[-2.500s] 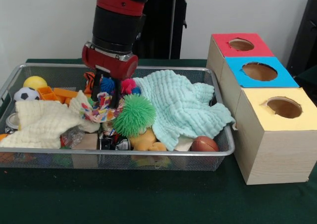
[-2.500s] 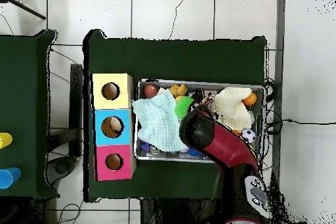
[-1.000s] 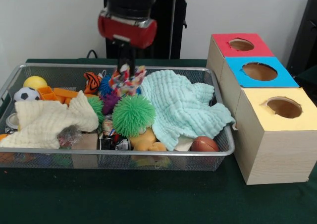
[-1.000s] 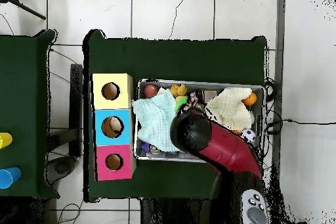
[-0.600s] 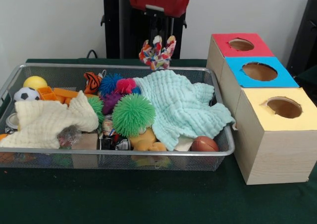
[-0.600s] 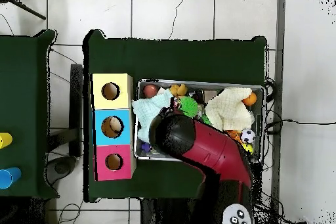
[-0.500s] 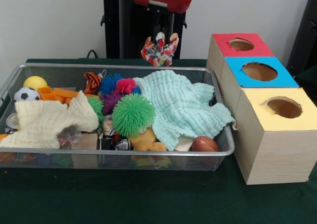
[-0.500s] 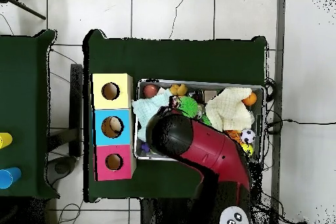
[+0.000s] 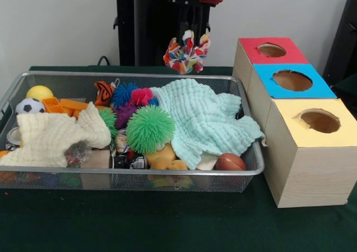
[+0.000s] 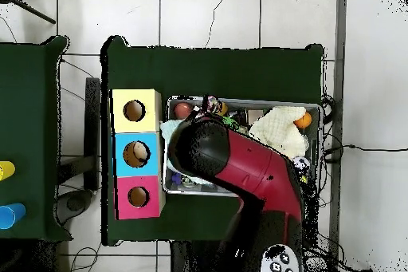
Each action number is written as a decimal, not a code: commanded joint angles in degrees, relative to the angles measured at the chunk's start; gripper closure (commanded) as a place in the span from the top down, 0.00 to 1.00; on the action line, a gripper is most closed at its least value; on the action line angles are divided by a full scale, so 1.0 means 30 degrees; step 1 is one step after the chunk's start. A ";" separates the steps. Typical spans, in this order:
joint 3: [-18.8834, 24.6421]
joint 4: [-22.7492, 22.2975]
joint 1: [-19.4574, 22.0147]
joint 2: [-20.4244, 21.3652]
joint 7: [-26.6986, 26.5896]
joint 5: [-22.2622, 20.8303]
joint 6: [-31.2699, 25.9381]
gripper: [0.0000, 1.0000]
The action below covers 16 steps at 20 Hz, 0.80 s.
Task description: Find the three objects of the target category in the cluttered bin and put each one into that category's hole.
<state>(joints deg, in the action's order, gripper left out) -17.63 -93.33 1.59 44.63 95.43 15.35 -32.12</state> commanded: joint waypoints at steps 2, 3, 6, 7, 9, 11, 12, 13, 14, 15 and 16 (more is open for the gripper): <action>-0.0011 0.3330 -0.0694 -0.1872 0.5963 0.0592 -0.3157 0.00; -0.0019 0.3473 -0.0746 -0.1956 0.5976 0.0642 -0.3270 0.00; -0.0153 0.4431 -0.1004 -0.2540 0.6571 0.0976 -0.4002 0.00; -0.0212 0.4736 -0.1086 -0.2729 0.6758 0.1076 -0.4223 0.00; -0.0295 0.5305 -0.1261 -0.3097 0.7018 0.1228 -0.4543 0.00; -0.0387 0.5702 -0.1473 -0.3399 0.7345 0.1368 -0.4713 0.00; -0.0289 0.5830 -0.1531 -0.3536 0.7410 0.1465 -0.4693 0.00; -0.0302 0.6122 -0.1635 -0.3717 0.7624 0.1532 -0.4827 0.00; -0.0354 0.6227 -0.1820 -0.3856 0.7987 0.1642 -0.4838 0.00; -0.0376 0.6528 -0.1913 -0.4043 0.8225 0.1701 -0.4986 0.00; -0.0307 0.6638 -0.2046 -0.4165 0.8521 0.1841 -0.5043 0.00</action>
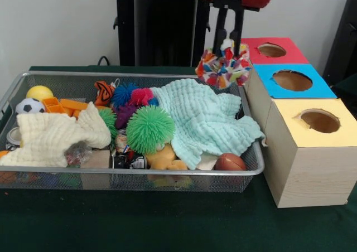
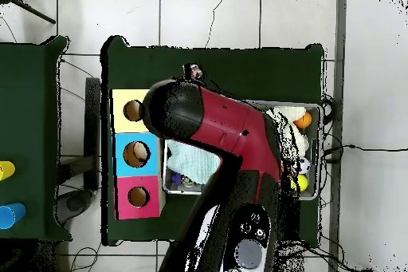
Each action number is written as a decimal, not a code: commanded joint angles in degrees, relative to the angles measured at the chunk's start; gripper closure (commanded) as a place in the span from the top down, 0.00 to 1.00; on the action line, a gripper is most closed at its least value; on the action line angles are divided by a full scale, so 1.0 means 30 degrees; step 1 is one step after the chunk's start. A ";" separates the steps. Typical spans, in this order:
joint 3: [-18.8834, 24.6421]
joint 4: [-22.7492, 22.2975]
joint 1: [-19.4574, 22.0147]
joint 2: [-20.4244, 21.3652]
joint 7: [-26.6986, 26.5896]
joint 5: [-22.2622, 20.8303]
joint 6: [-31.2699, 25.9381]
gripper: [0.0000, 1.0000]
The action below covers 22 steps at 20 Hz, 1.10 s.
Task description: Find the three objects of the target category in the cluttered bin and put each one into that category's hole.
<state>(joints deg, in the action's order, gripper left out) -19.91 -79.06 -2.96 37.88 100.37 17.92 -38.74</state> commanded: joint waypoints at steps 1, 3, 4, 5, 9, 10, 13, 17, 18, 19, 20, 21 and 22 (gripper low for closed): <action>0.0527 0.2009 -0.0592 -0.2007 0.7028 0.1065 -0.2891 0.00; 0.0673 0.2258 -0.0712 -0.2189 0.7337 0.1228 -0.2997 0.00; 0.0708 0.2307 -0.0836 -0.2288 0.7511 0.1269 -0.2816 0.00; 0.0807 0.2263 -0.0910 -0.2324 0.7613 0.1344 -0.2709 0.00; 0.0770 0.2019 -0.1312 -0.2503 0.8051 0.1378 -0.1952 0.00; 0.0664 0.2053 -0.1431 -0.2568 0.8243 0.1335 -0.1951 0.00; 0.0380 0.2217 -0.1860 -0.2855 0.9027 0.1313 -0.1870 0.00; 0.0289 0.2257 -0.2210 -0.3167 0.9687 0.1395 -0.1702 0.00; 0.0358 0.2182 -0.2275 -0.3248 0.9825 0.1474 -0.1636 0.00; 0.0301 0.2197 -0.2311 -0.3290 0.9906 0.1434 -0.1673 0.00; 0.0031 0.2224 -0.2500 -0.3392 1.0249 0.1333 -0.1933 0.00; 0.0028 0.2047 -0.2595 -0.3426 1.0514 0.1431 -0.1881 0.00; 0.0025 0.1870 -0.2690 -0.3461 1.0779 0.1529 -0.1828 0.00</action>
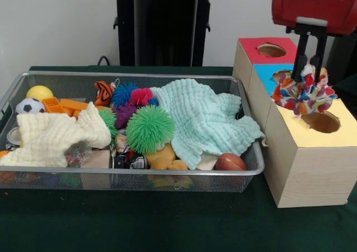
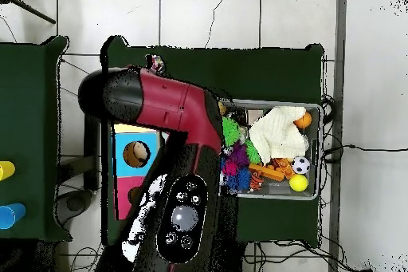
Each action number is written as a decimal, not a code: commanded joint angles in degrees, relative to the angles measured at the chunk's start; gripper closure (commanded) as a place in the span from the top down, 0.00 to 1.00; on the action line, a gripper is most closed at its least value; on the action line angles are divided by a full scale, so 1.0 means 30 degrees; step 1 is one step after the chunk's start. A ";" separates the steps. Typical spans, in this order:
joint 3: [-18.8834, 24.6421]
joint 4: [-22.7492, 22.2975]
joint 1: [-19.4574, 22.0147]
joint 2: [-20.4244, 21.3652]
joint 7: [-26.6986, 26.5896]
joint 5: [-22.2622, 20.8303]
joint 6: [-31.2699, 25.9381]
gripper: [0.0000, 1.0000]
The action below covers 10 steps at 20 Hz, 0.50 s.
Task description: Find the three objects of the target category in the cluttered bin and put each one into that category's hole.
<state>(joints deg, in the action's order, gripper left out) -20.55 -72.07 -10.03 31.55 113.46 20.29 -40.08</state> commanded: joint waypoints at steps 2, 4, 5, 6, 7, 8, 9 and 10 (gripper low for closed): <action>0.0320 -0.0628 -0.0428 -0.1453 0.6915 0.0977 -0.1542 0.00; 0.0399 -0.0764 -0.0484 -0.1508 0.7257 0.1135 -0.1560 0.00; 0.0420 -0.0833 -0.0493 -0.1475 0.7311 0.1172 -0.1645 0.00; 0.0379 -0.0860 -0.0537 -0.1487 0.7384 0.1168 -0.1621 0.00; 0.0419 -0.0880 -0.0530 -0.1479 0.7451 0.1223 -0.1642 0.00; 0.0490 -0.1011 -0.0543 -0.1464 0.7594 0.1327 -0.1578 0.00; 0.0529 -0.0998 -0.0534 -0.1489 0.7624 0.1351 -0.1546 0.00; 0.0707 -0.1191 -0.0511 -0.1487 0.7729 0.1528 -0.1441 0.00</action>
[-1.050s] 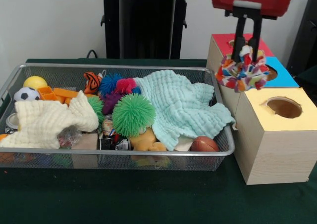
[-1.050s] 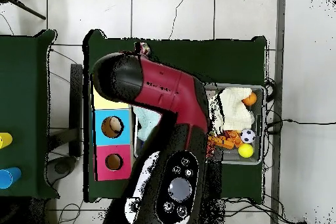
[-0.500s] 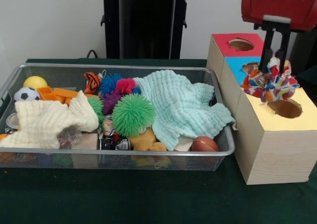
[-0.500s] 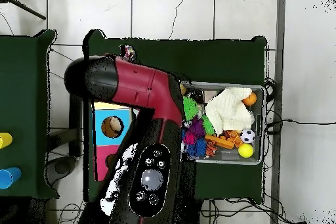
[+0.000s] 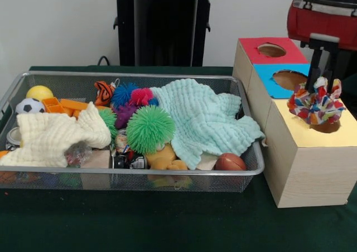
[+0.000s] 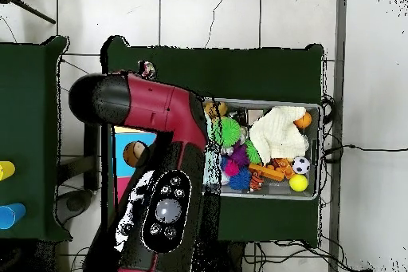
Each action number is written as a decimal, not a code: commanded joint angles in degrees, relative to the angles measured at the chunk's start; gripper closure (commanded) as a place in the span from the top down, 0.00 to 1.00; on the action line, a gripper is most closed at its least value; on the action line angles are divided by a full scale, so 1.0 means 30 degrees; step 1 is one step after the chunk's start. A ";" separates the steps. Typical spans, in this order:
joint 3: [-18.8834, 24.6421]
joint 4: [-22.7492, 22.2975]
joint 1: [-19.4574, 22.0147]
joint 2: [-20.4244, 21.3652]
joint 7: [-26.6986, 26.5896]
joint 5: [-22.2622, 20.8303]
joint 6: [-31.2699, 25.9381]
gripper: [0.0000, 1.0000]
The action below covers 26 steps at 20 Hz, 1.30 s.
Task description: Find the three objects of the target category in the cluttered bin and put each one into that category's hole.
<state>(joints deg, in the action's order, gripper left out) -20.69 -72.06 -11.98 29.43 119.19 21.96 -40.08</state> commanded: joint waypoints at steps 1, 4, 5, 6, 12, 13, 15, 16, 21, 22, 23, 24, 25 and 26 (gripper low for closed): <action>0.0805 -0.1299 0.0098 -0.0809 0.5919 0.1035 -0.1332 0.00; 0.1150 -0.1710 0.0024 -0.0717 0.6441 0.1522 -0.1679 0.00; 0.1252 -0.1848 -0.0010 -0.0674 0.6640 0.1702 -0.1817 0.00; 0.1148 -0.1852 -0.0103 -0.0658 0.6851 0.1733 -0.2091 0.00; 0.0918 -0.1805 -0.0353 -0.0858 0.7468 0.1742 -0.3444 0.00; 0.0838 -0.1751 -0.0395 -0.0906 0.7549 0.1680 -0.3530 0.00; 0.0968 -0.1887 -0.0376 -0.0915 0.7751 0.1797 -0.3521 0.00; 0.1066 -0.1904 -0.0330 -0.0947 0.7810 0.1874 -0.3473 0.00; 0.1310 -0.1896 -0.0132 -0.1240 0.7914 0.2099 -0.3540 0.00; 0.1367 -0.1907 -0.0088 -0.1351 0.7980 0.2200 -0.3588 0.00; 0.1417 -0.1966 -0.0085 -0.1422 0.7992 0.2288 -0.3437 0.00; 0.1486 -0.2054 -0.0092 -0.1556 0.7983 0.2387 -0.3127 0.00; 0.1483 -0.2057 -0.0132 -0.1646 0.8001 0.2443 -0.2953 0.00; 0.1403 -0.1976 -0.0232 -0.1772 0.8154 0.2484 -0.2928 0.00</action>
<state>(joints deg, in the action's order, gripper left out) -20.69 -72.13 -13.30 28.11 125.80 27.01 -43.65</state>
